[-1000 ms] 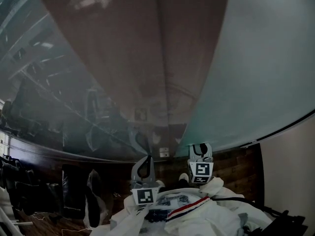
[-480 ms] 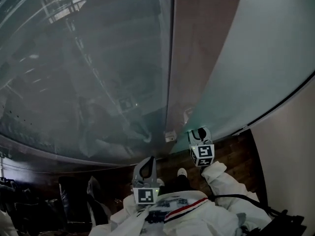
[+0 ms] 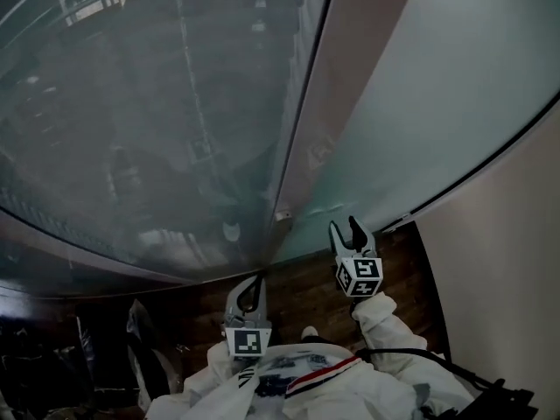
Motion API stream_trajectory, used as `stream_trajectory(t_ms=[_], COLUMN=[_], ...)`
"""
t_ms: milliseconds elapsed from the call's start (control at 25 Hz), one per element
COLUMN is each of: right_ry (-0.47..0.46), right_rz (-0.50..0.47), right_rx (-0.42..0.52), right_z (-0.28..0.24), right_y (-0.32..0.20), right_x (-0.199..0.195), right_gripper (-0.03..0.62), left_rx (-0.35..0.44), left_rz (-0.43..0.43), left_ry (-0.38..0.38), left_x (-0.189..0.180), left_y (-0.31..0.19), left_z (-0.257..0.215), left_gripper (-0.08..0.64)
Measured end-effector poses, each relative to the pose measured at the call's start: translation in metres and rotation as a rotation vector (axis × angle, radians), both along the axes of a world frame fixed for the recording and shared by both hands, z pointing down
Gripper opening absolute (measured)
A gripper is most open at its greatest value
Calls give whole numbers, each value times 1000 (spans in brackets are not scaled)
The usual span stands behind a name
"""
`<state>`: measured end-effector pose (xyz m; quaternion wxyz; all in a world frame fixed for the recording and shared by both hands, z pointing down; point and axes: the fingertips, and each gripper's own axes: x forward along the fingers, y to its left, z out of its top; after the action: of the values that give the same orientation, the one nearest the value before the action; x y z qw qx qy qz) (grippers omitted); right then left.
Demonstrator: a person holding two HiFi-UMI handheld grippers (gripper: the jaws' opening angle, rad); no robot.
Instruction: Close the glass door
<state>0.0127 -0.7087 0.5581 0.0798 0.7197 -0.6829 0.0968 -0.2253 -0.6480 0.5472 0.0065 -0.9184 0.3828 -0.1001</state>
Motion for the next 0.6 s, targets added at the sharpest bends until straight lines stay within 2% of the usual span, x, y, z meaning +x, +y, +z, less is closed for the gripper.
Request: stream_trajectory(t_ms=[120,200,280,320,400,600], right_ry=[-49,-100,-136,-136,-112,-77], right_rz=[-12,-53,-102,-128,-187,-323], right_rx=[-4,0,23,41,76,112], right_z=[-2,-1,-4,-8,-17,-22], right_y=[36,57,76,86,113,192], right_x=[3,0,-5,-7,-8,2], right_gripper=[175,170,135,114,11,8], left_rx=[5,16,35,48,81,107], left_rz=[-29,-54,-73,-76,-80,-71], left_ry=[1,-19,-44,-51,-63,-62], left_x=[6,14,25,34,52,104], left_y=[12,21,29,35,52,116], left_z=[-3,-5,-8,-11,-16,-23], left_gripper=[2,2,2,2,2,2])
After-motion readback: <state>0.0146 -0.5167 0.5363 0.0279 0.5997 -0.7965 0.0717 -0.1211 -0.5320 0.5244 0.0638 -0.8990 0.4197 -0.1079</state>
